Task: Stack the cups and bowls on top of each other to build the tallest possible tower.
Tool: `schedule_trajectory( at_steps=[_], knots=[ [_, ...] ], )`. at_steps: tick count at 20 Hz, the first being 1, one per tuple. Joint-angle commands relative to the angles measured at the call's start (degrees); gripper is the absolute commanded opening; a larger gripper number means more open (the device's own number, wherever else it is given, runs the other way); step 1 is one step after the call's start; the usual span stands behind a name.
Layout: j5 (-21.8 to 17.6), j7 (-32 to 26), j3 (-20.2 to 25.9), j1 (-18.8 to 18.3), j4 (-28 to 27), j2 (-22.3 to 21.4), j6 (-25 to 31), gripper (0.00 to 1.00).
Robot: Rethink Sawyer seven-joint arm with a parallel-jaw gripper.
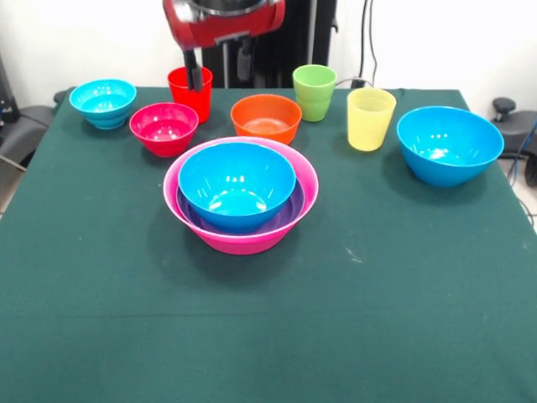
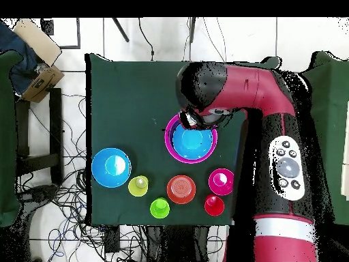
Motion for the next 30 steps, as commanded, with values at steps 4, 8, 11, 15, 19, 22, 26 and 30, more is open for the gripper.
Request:
schedule_trajectory(
  at_steps=[4,8,11,15,19,22,26,30],
  knots=[
    [1.0,6.9,0.1,2.8,7.8,-5.3,0.3,1.0],
    [2.4,12.9,-1.9,6.3,11.3,-7.5,-0.3,1.0],
    [3.6,16.8,-3.4,9.3,13.9,-8.6,-1.8,1.0],
    [5.1,20.6,-5.2,12.9,16.9,-10.2,-4.5,1.0],
    [5.7,23.6,-6.7,16.4,19.2,-11.4,-6.0,1.0],
    [6.6,24.5,-6.9,17.7,19.8,-12.1,-6.4,1.0],
    [6.5,26.1,-7.1,19.2,19.3,-12.5,-5.0,1.0],
    [6.2,26.7,-6.7,19.5,19.0,-12.0,-5.3,1.0]
  ],
)
